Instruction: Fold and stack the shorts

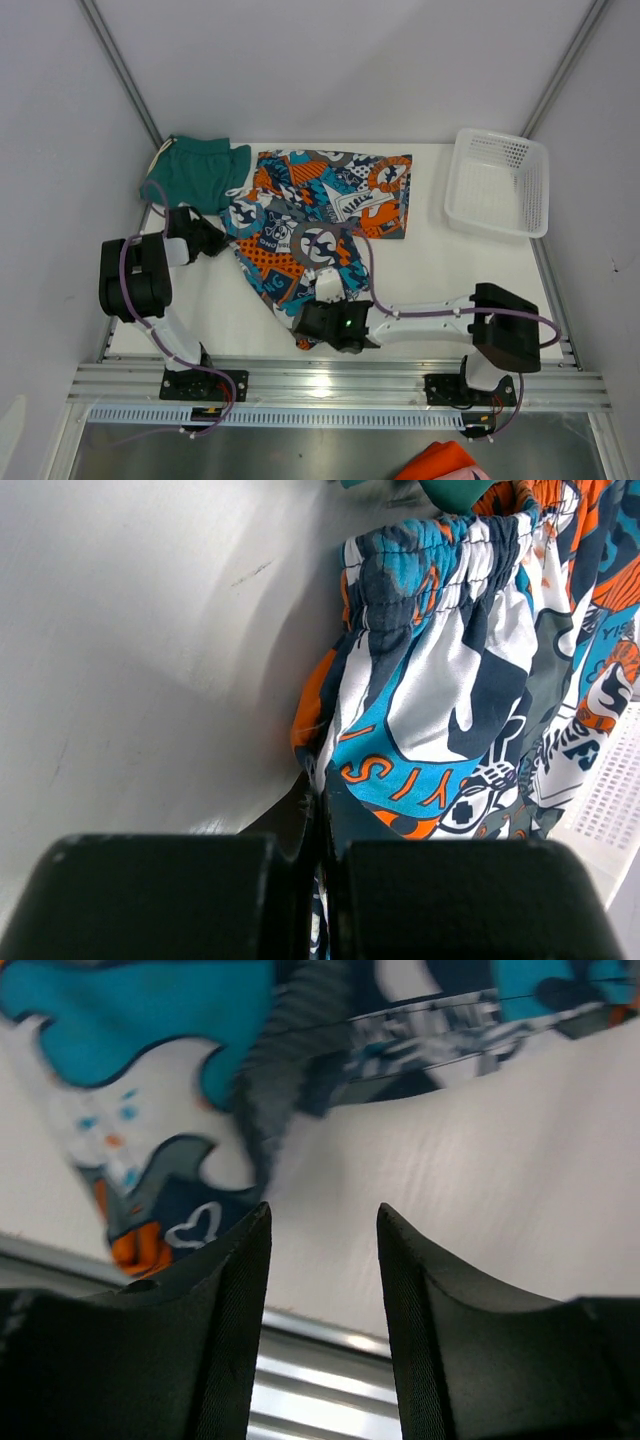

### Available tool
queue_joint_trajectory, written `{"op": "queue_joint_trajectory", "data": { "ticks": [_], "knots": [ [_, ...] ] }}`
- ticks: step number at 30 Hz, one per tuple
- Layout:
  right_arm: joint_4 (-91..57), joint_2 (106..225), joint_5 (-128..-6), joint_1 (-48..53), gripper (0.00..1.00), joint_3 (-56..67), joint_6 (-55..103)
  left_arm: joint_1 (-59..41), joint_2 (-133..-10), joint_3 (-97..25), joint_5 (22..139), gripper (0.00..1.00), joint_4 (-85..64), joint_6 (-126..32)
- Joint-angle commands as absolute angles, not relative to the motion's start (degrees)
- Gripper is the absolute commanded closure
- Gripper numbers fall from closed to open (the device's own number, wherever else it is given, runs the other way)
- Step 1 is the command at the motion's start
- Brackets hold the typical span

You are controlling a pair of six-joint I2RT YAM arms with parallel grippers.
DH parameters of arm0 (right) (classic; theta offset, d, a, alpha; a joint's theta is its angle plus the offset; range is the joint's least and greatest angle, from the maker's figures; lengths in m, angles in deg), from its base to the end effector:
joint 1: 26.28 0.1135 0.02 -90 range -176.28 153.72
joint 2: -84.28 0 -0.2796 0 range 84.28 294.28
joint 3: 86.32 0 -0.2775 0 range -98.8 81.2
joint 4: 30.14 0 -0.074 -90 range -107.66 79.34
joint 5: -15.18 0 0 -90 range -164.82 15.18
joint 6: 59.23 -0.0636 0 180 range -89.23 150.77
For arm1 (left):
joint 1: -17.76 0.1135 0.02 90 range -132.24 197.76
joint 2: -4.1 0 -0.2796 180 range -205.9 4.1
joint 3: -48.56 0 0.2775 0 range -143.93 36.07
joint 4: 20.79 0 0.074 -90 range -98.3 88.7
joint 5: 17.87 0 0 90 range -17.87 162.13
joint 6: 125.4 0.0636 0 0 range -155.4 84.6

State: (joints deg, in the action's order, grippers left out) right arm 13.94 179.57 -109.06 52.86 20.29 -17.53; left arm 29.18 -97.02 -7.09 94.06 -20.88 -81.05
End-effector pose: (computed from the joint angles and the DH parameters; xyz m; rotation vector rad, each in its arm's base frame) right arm 0.1020 0.3417 0.1728 -0.4918 2.3807 0.1319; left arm 0.3595 0.0484 0.0954 -0.9812 2.2048 -0.7360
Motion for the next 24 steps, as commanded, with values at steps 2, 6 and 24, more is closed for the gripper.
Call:
{"op": "queue_joint_trajectory", "data": {
  "ticks": [2, 6, 24],
  "knots": [
    [9.25, 170.08, -106.31, 41.88, 0.5, 26.34, -17.14, 30.24, -98.47, -6.73, 94.98, 1.0, -22.28, -81.01],
    [2.75, 164.54, -95.94, 29.3, 0.48, 33.19, -14.77, 30.24, -98.73, -6.47, 95.33, 1.0, -22.54, -81.1],
    [-34.6, 157.85, -66.91, 9.5, 0.3, 54.38, -25.3, 30.33, -98.2, -5.76, 95.59, 1.0, -23.95, -81.19]
  ]
}}
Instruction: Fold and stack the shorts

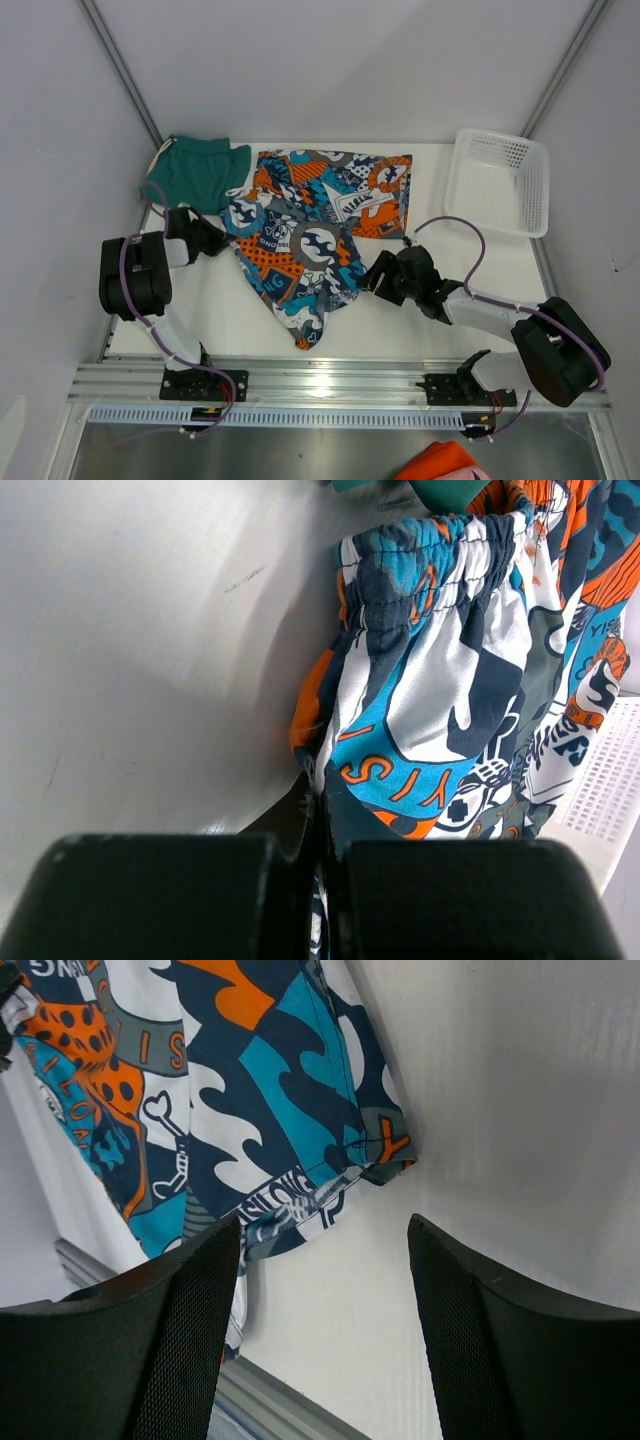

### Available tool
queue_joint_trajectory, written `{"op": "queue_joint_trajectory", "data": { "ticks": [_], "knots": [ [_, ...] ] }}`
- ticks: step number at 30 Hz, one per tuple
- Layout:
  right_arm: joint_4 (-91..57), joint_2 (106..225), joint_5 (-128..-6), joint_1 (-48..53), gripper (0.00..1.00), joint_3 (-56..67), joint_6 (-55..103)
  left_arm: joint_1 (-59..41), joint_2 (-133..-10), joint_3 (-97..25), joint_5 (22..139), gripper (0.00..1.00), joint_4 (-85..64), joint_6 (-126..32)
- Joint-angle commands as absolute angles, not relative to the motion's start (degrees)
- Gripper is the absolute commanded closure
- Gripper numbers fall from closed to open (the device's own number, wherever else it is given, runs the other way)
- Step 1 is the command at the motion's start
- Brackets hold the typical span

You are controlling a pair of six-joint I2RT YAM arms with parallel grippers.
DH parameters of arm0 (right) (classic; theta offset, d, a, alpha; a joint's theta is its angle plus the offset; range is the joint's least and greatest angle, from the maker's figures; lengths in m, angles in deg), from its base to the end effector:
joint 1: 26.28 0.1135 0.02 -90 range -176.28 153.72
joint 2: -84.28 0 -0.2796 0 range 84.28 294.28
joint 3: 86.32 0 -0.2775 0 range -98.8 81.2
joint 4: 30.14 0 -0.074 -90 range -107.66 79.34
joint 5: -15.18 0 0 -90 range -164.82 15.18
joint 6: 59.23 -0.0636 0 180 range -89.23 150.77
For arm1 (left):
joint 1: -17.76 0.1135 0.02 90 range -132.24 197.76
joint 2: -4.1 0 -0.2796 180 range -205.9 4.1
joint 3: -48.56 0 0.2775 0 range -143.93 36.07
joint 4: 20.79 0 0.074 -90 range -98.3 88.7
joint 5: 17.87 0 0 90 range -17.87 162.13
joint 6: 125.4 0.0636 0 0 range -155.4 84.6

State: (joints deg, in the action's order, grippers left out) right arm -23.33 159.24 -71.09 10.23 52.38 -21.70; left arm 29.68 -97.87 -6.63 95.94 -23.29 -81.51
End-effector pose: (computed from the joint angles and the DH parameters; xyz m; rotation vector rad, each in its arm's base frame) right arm 0.2250 0.1717 0.1405 0.3019 2.4174 0.8441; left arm 0.3601 0.0498 0.0925 -0.9712 2.1880 -0.7760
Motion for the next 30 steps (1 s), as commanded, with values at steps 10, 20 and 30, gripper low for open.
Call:
{"op": "queue_joint_trajectory", "data": {
  "ticks": [10, 20, 30],
  "knots": [
    [-45.34, 160.3, -64.1, 8.09, 0.3, 57.91, -26.98, 30.24, -97.68, -5.33, 94.89, 1.0, -24.47, -81.28],
    [-50.0, 166.2, -64.54, 7.47, 0.31, 58.6, -28.73, 30.24, -97.76, -5.15, 95.07, 1.0, -24.74, -81.28],
    [-47.63, 161.01, -67.52, 7.56, 0.32, 61.77, -28.56, 30.33, -97.67, -5.15, 95.07, 1.0, -24.92, -81.37]
  ]
}}
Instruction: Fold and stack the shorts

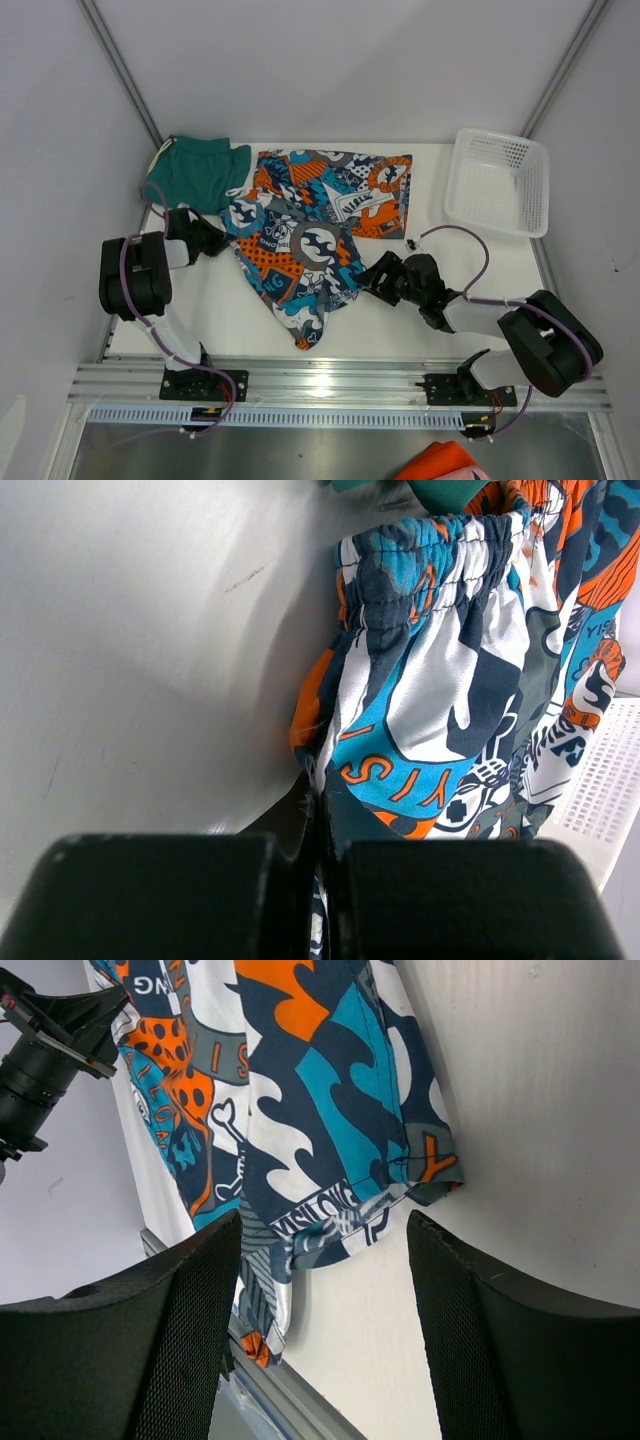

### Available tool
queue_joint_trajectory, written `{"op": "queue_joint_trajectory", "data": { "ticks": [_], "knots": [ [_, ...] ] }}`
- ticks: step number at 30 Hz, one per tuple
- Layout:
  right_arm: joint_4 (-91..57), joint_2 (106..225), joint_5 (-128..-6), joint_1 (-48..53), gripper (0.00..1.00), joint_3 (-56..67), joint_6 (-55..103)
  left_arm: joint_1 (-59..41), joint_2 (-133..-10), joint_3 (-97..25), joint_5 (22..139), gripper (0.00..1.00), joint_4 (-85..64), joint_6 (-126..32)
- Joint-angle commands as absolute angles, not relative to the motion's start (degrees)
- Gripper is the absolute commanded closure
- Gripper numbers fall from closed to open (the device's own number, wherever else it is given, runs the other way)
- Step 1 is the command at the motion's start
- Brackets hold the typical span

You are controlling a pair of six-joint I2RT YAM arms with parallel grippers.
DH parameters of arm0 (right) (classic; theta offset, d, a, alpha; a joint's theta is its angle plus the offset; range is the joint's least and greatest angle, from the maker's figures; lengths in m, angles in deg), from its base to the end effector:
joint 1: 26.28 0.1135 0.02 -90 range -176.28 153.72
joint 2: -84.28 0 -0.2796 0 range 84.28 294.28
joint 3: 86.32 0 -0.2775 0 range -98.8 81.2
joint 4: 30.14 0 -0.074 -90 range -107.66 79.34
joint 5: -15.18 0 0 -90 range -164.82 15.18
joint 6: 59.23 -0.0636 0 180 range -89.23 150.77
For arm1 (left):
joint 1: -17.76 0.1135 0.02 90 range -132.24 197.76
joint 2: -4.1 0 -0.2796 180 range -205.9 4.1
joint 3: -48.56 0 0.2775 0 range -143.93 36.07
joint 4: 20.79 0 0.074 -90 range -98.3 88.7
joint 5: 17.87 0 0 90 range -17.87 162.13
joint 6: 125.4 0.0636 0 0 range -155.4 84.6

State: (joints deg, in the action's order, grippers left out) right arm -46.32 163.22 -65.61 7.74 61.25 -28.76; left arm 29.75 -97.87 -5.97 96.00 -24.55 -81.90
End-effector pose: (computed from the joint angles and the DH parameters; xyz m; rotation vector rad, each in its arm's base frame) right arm 0.2226 0.1625 0.1175 0.4056 2.2746 1.0919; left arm 0.3587 0.0499 0.0913 -0.9728 2.1769 -0.7807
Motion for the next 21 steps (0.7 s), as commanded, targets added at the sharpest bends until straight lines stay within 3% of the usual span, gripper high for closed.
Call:
{"op": "queue_joint_trajectory", "data": {
  "ticks": [1, 21],
  "knots": [
    [-47.8, 161.1, -67.7, 7.47, 0.32, 61.86, -28.39, 30.24, -97.59, -4.98, 95.15, 1.0, -25.0, -81.37],
    [-58.78, 171.55, -71.65, 7.39, 0.38, 62.21, -33.83, 30.24, -97.59, -4.89, 95.07, 1.0, -25.18, -81.45]
  ]
}}
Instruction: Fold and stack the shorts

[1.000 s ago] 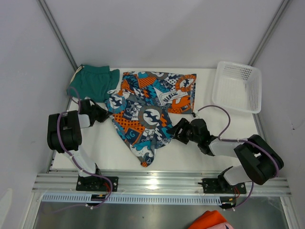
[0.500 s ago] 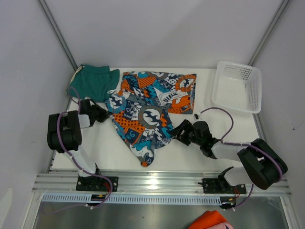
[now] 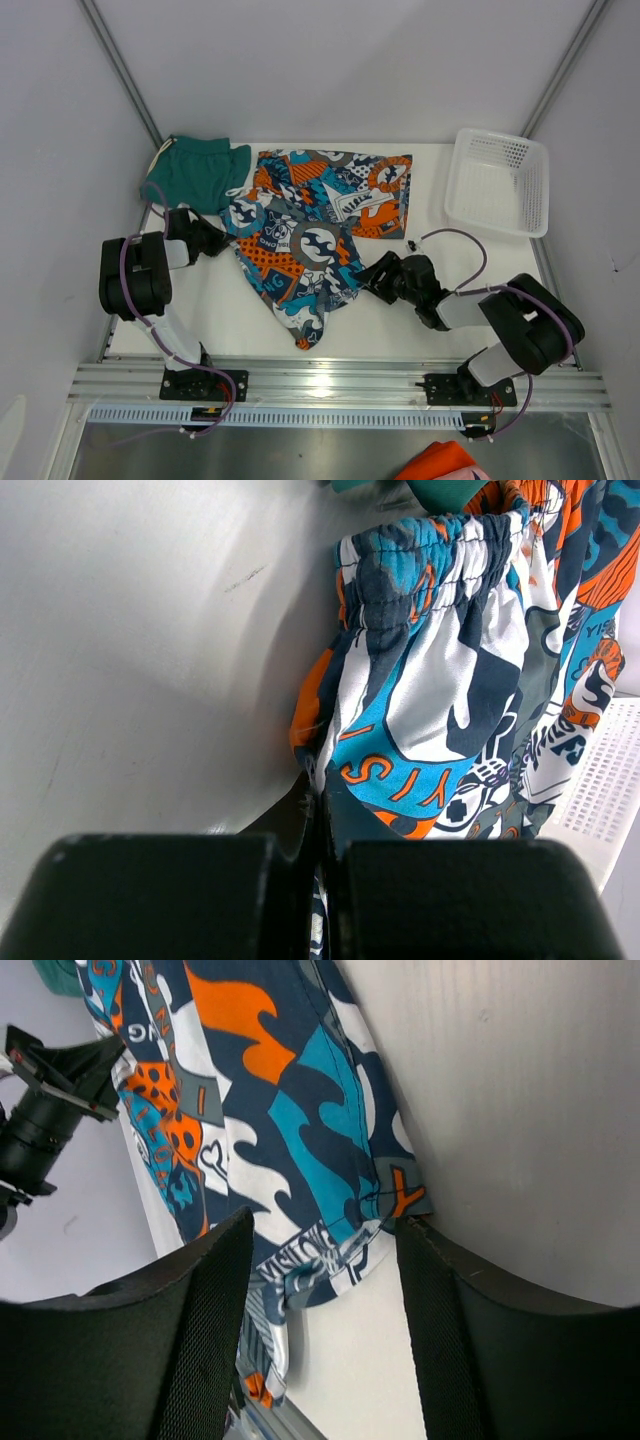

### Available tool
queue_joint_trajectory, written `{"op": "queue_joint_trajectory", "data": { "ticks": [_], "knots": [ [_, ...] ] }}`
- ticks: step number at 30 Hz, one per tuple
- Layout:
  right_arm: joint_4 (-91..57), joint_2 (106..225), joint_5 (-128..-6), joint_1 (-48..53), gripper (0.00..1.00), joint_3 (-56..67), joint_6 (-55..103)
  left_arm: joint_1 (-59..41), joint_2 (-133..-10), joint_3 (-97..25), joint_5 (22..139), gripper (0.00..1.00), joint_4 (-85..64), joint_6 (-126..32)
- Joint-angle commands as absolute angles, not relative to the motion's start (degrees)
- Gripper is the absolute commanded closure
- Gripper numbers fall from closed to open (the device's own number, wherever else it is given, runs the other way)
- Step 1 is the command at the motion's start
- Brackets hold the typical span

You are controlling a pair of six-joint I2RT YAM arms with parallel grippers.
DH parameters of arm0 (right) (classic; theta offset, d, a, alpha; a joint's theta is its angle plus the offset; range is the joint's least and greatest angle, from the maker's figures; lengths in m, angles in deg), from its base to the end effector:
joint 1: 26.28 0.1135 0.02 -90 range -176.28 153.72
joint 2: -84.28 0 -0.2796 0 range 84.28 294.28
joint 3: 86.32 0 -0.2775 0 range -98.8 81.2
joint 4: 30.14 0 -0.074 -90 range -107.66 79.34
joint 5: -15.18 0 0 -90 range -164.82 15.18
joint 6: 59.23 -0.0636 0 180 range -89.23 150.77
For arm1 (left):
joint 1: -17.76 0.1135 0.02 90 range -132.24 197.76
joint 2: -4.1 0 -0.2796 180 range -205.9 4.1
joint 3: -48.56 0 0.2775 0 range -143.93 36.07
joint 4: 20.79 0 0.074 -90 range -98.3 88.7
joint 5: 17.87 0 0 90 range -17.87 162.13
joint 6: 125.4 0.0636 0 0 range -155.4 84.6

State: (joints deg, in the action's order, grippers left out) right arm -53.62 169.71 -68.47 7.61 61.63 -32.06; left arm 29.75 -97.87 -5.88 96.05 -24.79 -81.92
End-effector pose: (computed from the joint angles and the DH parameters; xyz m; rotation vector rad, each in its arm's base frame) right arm 0.2303 0.1632 0.1011 0.5029 2.2438 1.0784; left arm 0.3586 0.0498 0.0913 -0.9710 2.1749 -0.7821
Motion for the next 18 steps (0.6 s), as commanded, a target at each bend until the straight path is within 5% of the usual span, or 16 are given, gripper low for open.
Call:
{"op": "queue_joint_trajectory", "data": {
  "ticks": [1, 18],
  "knots": [
    [-60.01, 172.08, -72.27, 7.47, 0.4, 62.21, -34.09, 30.33, -97.59, -4.97, 95.07, 1.0, -25.18, -81.45],
    [-65.91, 175.6, -77.37, 6.86, 0.67, 62.74, -36.91, 30.33, -97.5, -4.89, 95.07, 1.0, -25.27, -81.45]
  ]
}}
